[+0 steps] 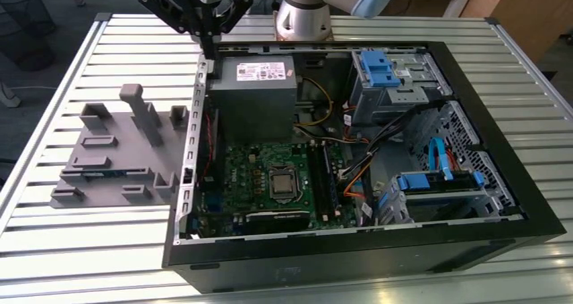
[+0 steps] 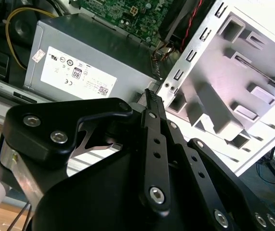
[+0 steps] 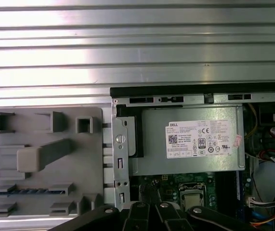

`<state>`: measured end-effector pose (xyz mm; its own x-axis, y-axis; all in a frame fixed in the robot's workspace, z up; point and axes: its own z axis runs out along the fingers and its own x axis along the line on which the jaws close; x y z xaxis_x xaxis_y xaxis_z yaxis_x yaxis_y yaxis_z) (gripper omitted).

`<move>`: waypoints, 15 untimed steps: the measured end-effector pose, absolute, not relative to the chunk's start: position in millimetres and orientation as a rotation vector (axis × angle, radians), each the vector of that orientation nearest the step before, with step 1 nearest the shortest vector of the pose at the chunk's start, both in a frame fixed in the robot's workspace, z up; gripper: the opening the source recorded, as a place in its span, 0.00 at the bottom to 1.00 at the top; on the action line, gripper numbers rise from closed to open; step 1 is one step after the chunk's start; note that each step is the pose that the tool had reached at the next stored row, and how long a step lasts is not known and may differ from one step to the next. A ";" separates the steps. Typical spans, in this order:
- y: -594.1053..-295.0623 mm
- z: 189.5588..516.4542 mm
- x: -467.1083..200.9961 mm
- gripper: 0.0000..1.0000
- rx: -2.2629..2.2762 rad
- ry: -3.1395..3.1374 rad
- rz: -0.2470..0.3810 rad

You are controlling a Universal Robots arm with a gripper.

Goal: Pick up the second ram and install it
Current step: 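Reach for the second ram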

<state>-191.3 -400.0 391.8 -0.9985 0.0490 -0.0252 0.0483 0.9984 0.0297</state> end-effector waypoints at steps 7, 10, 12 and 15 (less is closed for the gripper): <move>-400.0 391.7 -196.0 0.11 0.076 3.114 0.045; -400.0 391.6 -198.2 0.11 0.076 3.114 0.045; -400.0 391.6 -199.8 0.11 0.076 3.114 0.045; -400.0 391.5 -202.0 0.11 0.076 3.114 0.045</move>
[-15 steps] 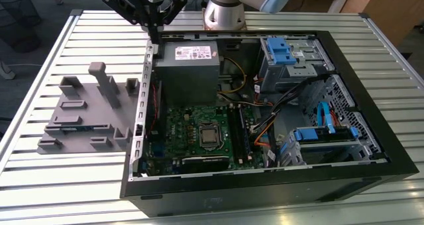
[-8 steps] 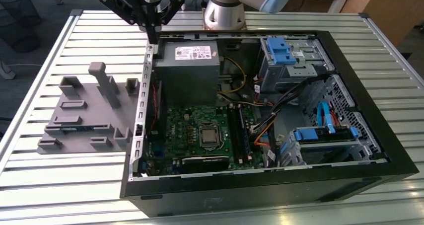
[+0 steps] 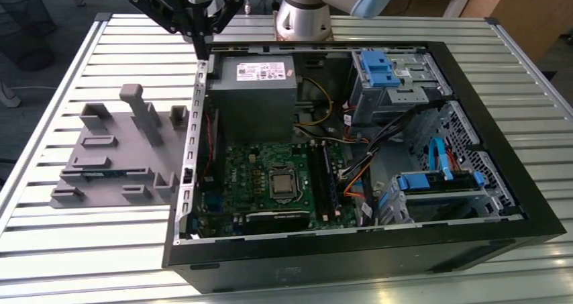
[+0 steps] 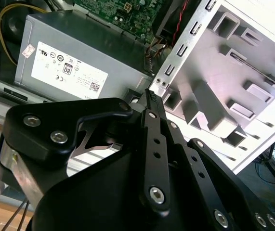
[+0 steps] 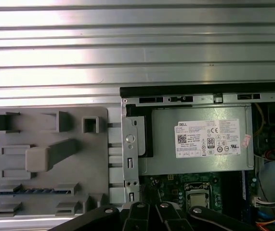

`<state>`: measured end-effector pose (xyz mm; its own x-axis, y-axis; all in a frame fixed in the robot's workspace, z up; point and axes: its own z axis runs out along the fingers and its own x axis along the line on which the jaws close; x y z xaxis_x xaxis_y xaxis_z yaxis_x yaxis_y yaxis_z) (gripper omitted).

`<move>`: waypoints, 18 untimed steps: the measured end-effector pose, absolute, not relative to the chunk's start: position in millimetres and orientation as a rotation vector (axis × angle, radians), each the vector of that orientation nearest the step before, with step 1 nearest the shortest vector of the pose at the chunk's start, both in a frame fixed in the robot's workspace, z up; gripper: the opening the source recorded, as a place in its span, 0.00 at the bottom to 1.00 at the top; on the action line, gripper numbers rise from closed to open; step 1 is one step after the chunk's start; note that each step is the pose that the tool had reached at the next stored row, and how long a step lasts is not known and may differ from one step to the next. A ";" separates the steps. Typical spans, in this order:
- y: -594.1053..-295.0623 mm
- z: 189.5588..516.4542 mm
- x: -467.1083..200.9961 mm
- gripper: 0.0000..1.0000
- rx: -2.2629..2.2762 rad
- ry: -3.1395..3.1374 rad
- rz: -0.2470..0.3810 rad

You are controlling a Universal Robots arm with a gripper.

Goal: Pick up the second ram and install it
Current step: 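Reach for the second ram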

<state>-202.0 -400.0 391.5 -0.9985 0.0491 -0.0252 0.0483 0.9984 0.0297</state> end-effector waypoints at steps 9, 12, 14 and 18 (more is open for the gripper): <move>-400.0 391.4 -208.2 0.11 0.076 3.114 0.045; -400.0 391.3 -210.2 0.11 0.076 3.115 0.045; -400.0 391.3 -211.4 0.11 0.076 3.114 0.045; -400.0 391.2 -213.8 0.11 0.076 3.115 0.045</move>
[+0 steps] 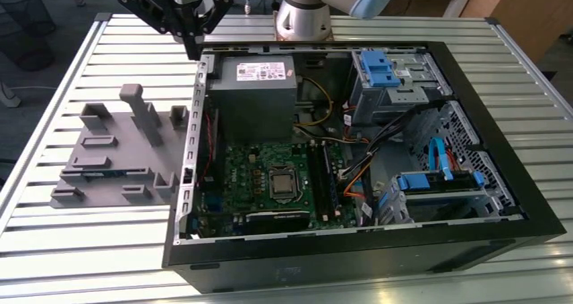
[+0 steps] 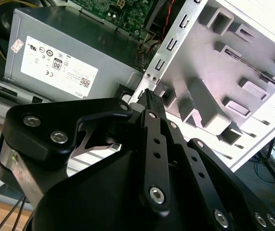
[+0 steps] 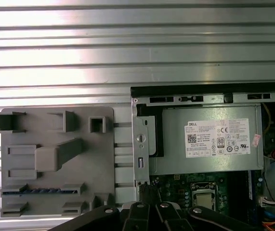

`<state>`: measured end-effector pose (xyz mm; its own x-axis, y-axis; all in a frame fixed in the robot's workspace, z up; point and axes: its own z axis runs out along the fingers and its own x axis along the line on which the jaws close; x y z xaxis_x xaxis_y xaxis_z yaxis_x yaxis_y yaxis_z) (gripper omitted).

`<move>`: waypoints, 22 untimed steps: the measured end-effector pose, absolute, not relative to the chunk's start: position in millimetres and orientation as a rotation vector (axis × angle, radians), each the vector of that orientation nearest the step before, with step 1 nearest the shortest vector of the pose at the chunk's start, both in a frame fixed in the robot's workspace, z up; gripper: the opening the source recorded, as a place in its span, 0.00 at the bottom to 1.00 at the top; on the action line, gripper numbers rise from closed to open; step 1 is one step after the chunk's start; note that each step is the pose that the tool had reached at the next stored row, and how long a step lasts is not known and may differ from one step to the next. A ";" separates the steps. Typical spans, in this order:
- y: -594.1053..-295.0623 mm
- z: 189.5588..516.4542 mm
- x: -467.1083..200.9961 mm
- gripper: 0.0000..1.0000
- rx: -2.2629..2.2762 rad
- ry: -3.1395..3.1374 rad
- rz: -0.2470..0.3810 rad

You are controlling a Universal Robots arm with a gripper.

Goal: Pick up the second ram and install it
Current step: 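Reach for the second ram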

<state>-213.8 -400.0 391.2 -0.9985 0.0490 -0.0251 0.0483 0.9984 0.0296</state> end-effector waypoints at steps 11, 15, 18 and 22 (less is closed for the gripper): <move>-400.0 390.9 -220.8 0.11 0.076 3.114 0.045; -400.0 390.8 -223.8 0.11 0.076 3.114 0.045; -400.0 390.8 -226.0 0.11 0.076 3.114 0.045; -400.0 390.8 -229.2 0.11 0.076 3.115 0.045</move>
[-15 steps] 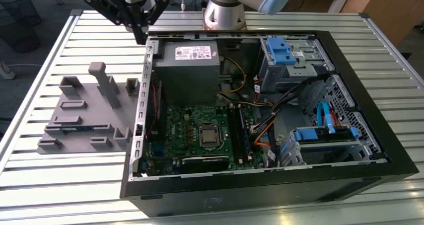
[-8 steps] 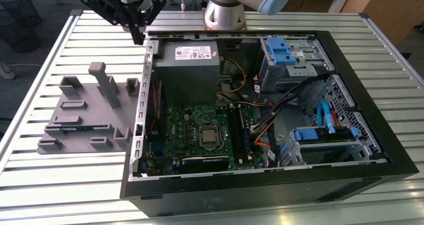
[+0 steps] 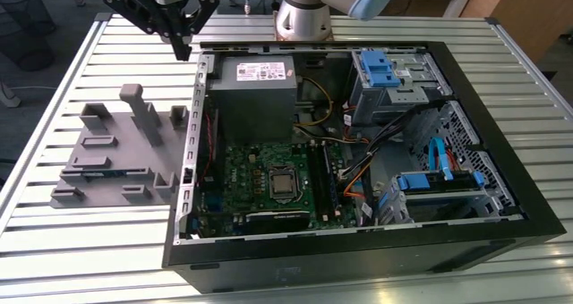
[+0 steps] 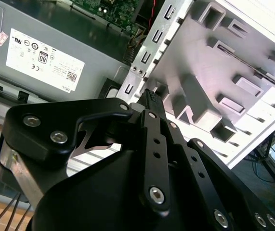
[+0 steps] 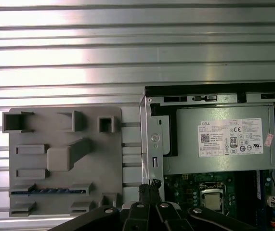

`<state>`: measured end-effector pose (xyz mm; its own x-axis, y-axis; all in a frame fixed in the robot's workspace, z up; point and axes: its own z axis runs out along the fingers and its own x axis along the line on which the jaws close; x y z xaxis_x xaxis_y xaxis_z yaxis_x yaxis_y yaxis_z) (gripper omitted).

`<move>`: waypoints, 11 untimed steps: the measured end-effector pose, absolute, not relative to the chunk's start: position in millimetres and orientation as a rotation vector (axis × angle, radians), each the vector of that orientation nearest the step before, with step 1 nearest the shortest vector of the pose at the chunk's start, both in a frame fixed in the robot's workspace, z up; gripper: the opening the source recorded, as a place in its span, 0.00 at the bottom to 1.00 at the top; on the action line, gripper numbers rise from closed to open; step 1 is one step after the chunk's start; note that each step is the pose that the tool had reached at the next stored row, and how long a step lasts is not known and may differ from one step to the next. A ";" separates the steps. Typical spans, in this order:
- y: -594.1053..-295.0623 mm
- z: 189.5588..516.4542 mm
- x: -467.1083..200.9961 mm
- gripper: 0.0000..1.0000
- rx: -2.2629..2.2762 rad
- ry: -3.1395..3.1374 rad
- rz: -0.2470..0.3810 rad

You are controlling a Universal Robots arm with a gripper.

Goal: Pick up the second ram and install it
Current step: 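Reach for the second ram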

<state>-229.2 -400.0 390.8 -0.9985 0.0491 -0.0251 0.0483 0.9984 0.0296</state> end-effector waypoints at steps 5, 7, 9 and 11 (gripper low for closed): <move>-400.0 390.9 -232.6 0.11 0.076 3.114 0.045; -400.0 391.4 -233.5 0.11 0.076 3.114 0.045; -400.0 391.8 -234.5 0.11 0.076 3.114 0.045; -400.0 392.0 -235.5 0.11 0.076 3.114 0.045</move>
<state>-235.5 -400.0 392.0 -0.9985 0.0491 -0.0257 0.0483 0.9984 0.0297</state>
